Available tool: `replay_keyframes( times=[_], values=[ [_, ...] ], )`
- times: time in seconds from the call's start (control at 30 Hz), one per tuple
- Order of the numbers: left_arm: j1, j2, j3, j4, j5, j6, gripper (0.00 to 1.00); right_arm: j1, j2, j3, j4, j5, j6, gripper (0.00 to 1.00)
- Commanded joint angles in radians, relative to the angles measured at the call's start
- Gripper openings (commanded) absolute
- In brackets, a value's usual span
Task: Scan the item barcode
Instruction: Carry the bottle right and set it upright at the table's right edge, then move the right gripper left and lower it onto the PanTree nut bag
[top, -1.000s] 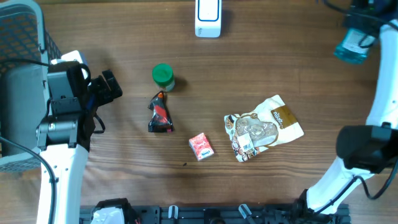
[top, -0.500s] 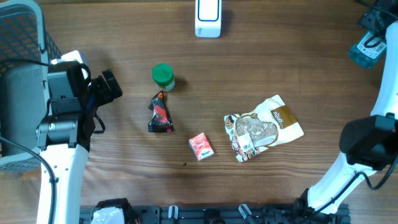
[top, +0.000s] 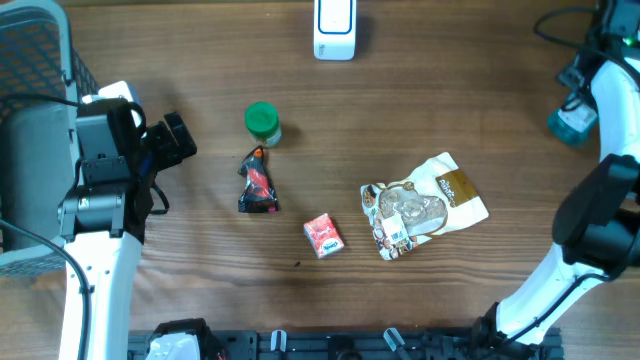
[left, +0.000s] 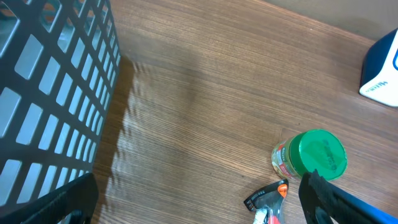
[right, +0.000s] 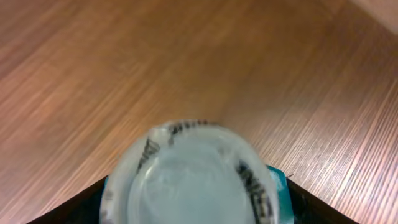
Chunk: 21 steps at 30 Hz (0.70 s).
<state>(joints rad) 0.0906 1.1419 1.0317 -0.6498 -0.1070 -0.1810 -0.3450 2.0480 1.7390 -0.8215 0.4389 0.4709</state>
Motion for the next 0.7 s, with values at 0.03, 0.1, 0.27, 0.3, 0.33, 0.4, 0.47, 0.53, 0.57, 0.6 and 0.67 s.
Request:
replay_keyframes(
  times=[0.03, 0.1, 0.27, 0.3, 0.33, 0.4, 0.47, 0.53, 0.57, 0.6, 0.67],
  values=[
    [-0.003, 0.003, 0.006, 0.003, 0.006, -0.009, 1.00, -0.084, -0.009, -0.060, 0.055, 0.045, -0.010, 0.67],
    [-0.003, 0.003, 0.006, 0.003, 0.005, -0.009, 1.00, -0.115, -0.009, -0.063, 0.070, 0.043, -0.023, 0.67],
    [-0.003, 0.003, 0.006, 0.003, 0.006, -0.009, 1.00, -0.120, -0.009, -0.063, 0.058, -0.004, -0.018, 0.71],
    [-0.003, 0.003, 0.006, 0.003, 0.005, -0.009, 1.00, -0.116, -0.010, -0.063, 0.056, -0.011, -0.007, 0.73],
    [-0.003, 0.003, 0.006, 0.003, 0.005, -0.009, 1.00, -0.111, -0.010, -0.063, 0.051, -0.010, 0.007, 0.75],
    [-0.003, 0.003, 0.006, 0.003, 0.006, -0.009, 1.00, -0.100, -0.010, -0.063, 0.047, -0.010, 0.014, 0.79],
    [-0.003, 0.003, 0.006, 0.003, 0.005, -0.009, 1.00, -0.091, -0.010, -0.063, 0.039, -0.010, 0.029, 0.84],
    [-0.003, 0.003, 0.006, 0.003, 0.006, -0.009, 1.00, -0.087, -0.010, -0.063, 0.019, -0.009, 0.051, 0.83],
    [-0.003, 0.003, 0.006, 0.003, 0.005, -0.009, 1.00, -0.087, -0.010, -0.063, 0.012, -0.010, 0.055, 0.84],
    [-0.003, 0.003, 0.006, 0.003, 0.006, -0.009, 1.00, -0.087, -0.010, -0.063, 0.008, -0.011, 0.056, 0.84],
    [-0.003, 0.003, 0.006, 0.003, 0.006, -0.009, 1.00, -0.087, -0.010, -0.063, -0.012, -0.013, 0.074, 0.84]
  ],
)
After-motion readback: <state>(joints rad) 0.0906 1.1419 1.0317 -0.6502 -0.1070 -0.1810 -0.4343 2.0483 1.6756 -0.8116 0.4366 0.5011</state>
